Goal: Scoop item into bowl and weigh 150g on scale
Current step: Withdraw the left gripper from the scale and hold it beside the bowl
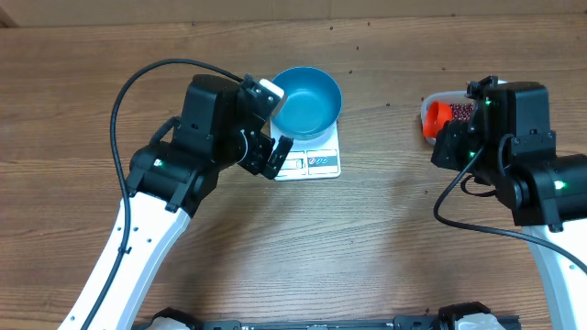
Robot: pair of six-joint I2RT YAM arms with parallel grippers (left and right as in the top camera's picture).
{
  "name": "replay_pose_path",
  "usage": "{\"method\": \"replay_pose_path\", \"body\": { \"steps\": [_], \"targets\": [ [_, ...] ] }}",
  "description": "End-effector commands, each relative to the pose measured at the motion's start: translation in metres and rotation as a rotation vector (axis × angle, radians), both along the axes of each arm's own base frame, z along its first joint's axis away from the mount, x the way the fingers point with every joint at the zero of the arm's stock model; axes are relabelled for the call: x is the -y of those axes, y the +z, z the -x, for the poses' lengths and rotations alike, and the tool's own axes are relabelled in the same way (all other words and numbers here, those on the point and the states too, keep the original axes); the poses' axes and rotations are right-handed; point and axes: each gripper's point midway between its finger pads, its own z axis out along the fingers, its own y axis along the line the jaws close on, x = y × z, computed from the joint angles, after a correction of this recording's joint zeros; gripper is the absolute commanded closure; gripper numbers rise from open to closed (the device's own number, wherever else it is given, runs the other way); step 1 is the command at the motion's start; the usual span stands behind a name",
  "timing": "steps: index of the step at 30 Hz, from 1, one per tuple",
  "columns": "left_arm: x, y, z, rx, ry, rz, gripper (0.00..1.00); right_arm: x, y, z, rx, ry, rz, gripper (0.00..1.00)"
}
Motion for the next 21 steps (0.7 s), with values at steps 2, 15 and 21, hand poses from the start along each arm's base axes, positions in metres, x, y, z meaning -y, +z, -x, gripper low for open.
{"method": "replay_pose_path", "body": {
  "steps": [2, 15, 21],
  "targets": [
    [-0.0002, 0.0171, -0.0047, 0.022, 0.053, 0.063, 0.00, 0.0062, 0.0129, -0.0050, 0.050, -0.011, 0.027, 0.96],
    [-0.0043, 0.0173, -0.0073, 0.014, 0.095, 0.076, 0.01, 0.0056, 0.0156, -0.0081, 0.066, -0.012, 0.023, 0.96],
    [-0.0042, 0.0170, -0.0075, 0.013, 0.095, 0.076, 0.00, 0.0055, 0.0159, -0.0085, 0.068, -0.014, 0.021, 0.96]
  ]
}}
